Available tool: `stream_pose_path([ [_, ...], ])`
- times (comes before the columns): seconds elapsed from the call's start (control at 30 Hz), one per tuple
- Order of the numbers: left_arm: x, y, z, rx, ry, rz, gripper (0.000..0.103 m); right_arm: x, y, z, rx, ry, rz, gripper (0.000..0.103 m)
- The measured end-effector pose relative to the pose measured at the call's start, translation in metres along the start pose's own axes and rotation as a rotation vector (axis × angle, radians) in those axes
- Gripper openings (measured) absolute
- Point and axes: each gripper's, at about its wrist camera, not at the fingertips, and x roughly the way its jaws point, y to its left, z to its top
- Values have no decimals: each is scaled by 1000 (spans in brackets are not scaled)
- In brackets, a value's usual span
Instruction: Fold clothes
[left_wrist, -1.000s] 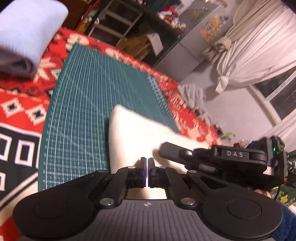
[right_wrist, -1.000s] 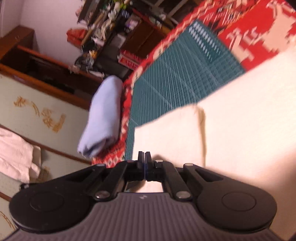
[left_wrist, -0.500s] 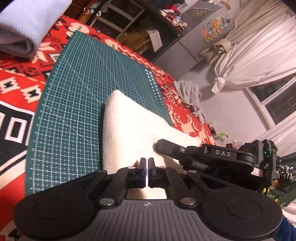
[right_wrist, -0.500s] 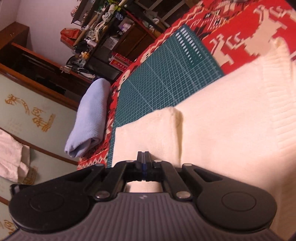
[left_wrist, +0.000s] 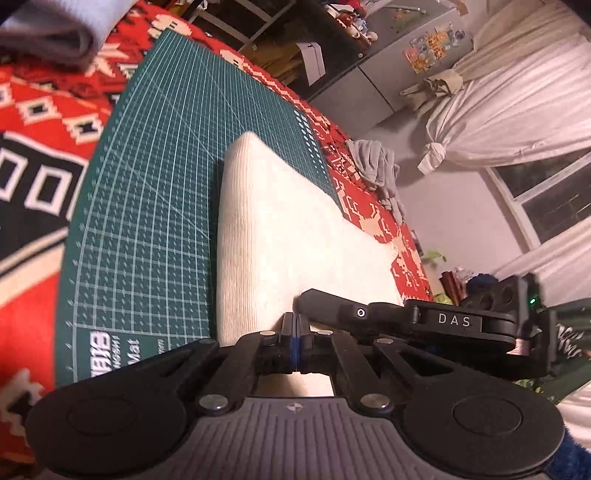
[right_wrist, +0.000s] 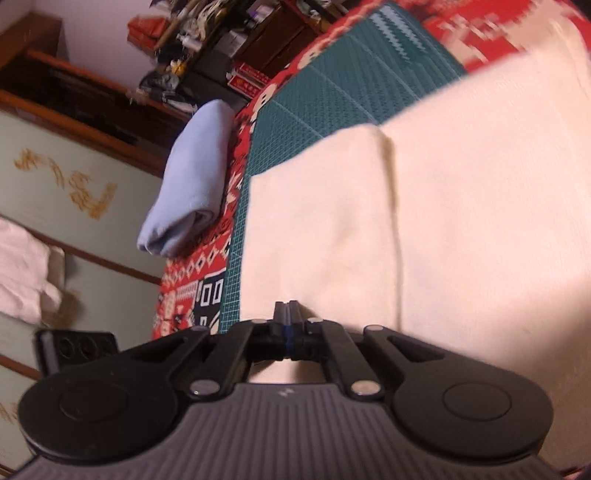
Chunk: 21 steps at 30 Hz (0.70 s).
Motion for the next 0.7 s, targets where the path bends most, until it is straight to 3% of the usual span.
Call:
stream_pose_path([
  [0.23,-21,-17,0,40,-8,18,1,-35,10,-7,-33,-20,-33,0],
  [0.37,-29,-23,-10,58,38,7,1,-45,23,-19,-91,52,-4,0],
  [0.5,-21,-20,-22,100,75,56,2,-42,19,-36,-158,110,-73,0],
  [0.7,-22,-20,-32,100,77,60,2,-68,0,-45,-107,82,-76,0],
])
